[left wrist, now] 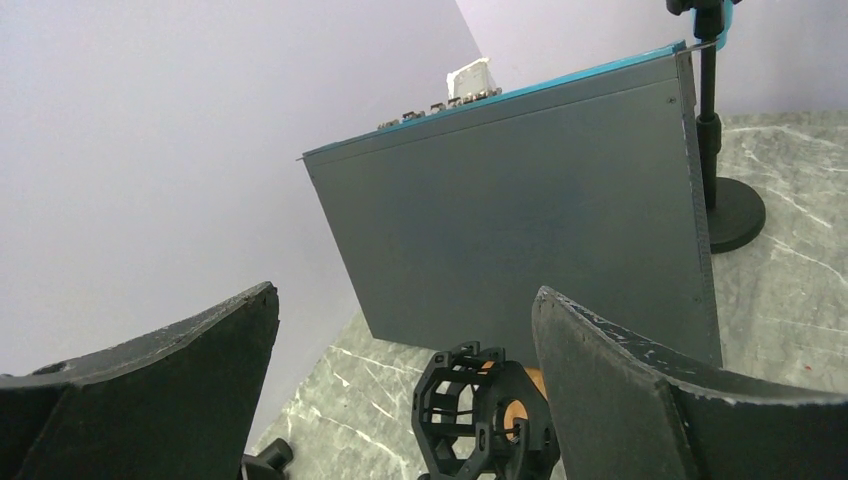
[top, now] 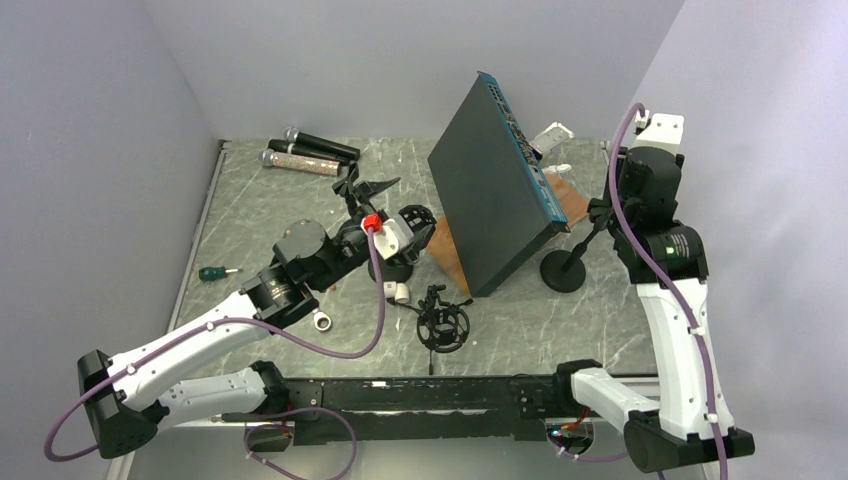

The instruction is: Remove the microphone from the stand

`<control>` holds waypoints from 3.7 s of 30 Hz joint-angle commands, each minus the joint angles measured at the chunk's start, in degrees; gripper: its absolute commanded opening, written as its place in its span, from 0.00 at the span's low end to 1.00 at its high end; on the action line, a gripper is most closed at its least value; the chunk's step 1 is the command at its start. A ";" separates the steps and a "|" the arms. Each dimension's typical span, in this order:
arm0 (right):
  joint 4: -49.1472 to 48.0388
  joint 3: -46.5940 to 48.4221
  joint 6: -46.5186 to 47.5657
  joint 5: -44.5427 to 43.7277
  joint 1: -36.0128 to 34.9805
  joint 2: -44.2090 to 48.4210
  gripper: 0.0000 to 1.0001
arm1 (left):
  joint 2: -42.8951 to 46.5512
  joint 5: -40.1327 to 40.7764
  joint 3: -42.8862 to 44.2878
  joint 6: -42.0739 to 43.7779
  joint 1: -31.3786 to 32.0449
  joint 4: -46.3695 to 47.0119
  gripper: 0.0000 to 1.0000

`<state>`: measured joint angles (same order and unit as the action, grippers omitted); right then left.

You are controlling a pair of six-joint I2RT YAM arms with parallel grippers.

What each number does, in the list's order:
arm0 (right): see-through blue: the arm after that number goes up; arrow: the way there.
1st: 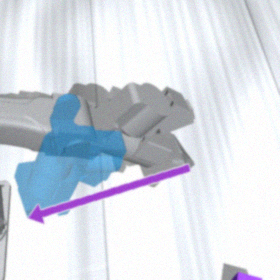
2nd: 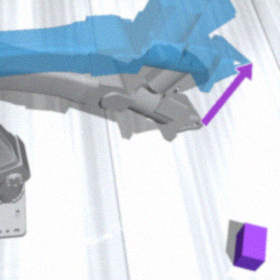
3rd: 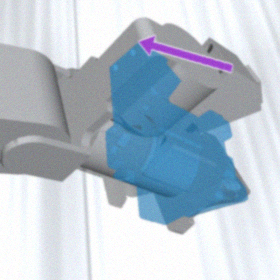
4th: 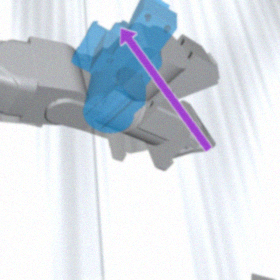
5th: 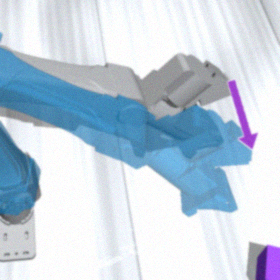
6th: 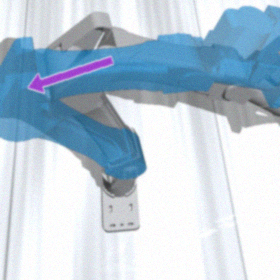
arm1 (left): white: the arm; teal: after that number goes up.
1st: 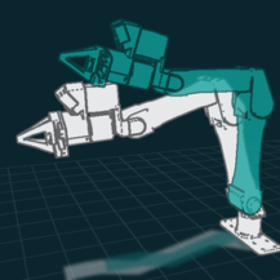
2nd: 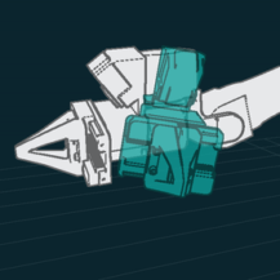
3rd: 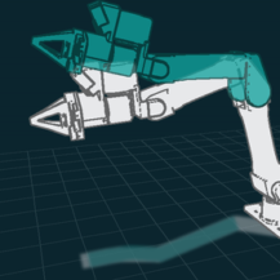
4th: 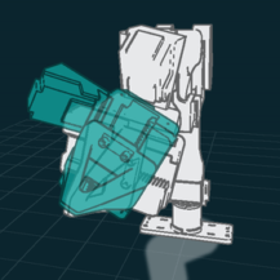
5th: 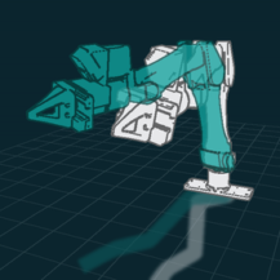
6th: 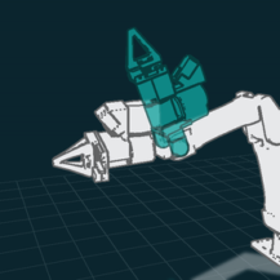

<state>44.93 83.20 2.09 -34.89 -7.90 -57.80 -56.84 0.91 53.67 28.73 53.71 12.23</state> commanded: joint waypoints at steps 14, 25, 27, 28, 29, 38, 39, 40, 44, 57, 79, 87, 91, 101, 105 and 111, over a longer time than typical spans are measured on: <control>6.74 0.33 0.20 12.31 -7.43 9.04 0.00 | -6.96 -10.10 8.52 -15.17 2.03 -3.03 0.99; 9.39 -1.11 0.69 17.07 -12.70 13.43 0.00 | -16.56 -18.30 18.50 -27.75 7.74 0.31 0.99; 9.82 -0.63 0.81 18.27 -13.55 13.64 0.00 | -18.46 -15.70 20.56 -26.88 9.93 -0.46 1.00; 9.93 -0.51 0.93 17.90 -14.15 13.79 0.00 | -19.27 -14.35 21.57 -26.73 10.80 -0.89 0.99; 10.10 -0.56 1.17 17.41 -14.96 14.02 0.00 | -20.10 -13.44 22.51 -26.65 11.60 -1.11 0.99; 11.72 -1.32 1.00 18.48 -19.79 14.88 0.00 | -24.14 -2.84 22.79 -26.19 17.40 3.54 0.99; 11.80 -1.44 0.53 20.09 -19.78 14.15 0.00 | -24.57 -0.25 22.65 -25.51 18.67 4.30 1.00; 11.89 -1.72 0.02 21.21 -19.78 13.41 0.00 | -25.27 3.38 22.67 -24.70 19.97 5.05 0.99; 12.41 -1.50 -1.90 21.56 -19.90 10.01 0.00 | -28.96 15.71 24.61 -21.04 24.55 6.28 0.99; 12.31 -0.24 -2.00 20.38 -19.85 7.03 0.00 | -38.52 23.10 29.69 -19.43 26.09 8.99 0.99; 14.04 2.61 -4.98 22.55 -19.83 5.80 0.00 | -45.93 26.31 34.49 -19.24 25.85 9.06 0.72; 15.08 1.78 -4.74 23.90 -19.91 6.14 0.00 | -44.18 21.96 33.28 -21.78 25.21 6.76 0.32; 14.75 1.51 -4.39 27.15 -19.86 7.30 0.00 | -41.44 19.21 29.99 -23.38 25.12 6.85 0.15; 11.29 3.38 -5.61 20.92 -19.89 9.16 0.00 | -34.33 5.70 24.28 -32.35 23.29 2.20 0.00; 8.42 6.62 -5.42 20.63 -19.87 9.22 0.00 | -33.21 2.87 22.86 -34.37 22.24 1.96 0.00; 6.68 15.08 -5.15 21.02 -19.87 6.17 0.00 | -32.20 2.61 20.96 -33.47 22.22 3.11 0.00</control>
<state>59.99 91.05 -2.44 -12.40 -27.81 -50.54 -91.53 8.12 75.94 -2.61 75.24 14.81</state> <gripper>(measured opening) 0.536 0.503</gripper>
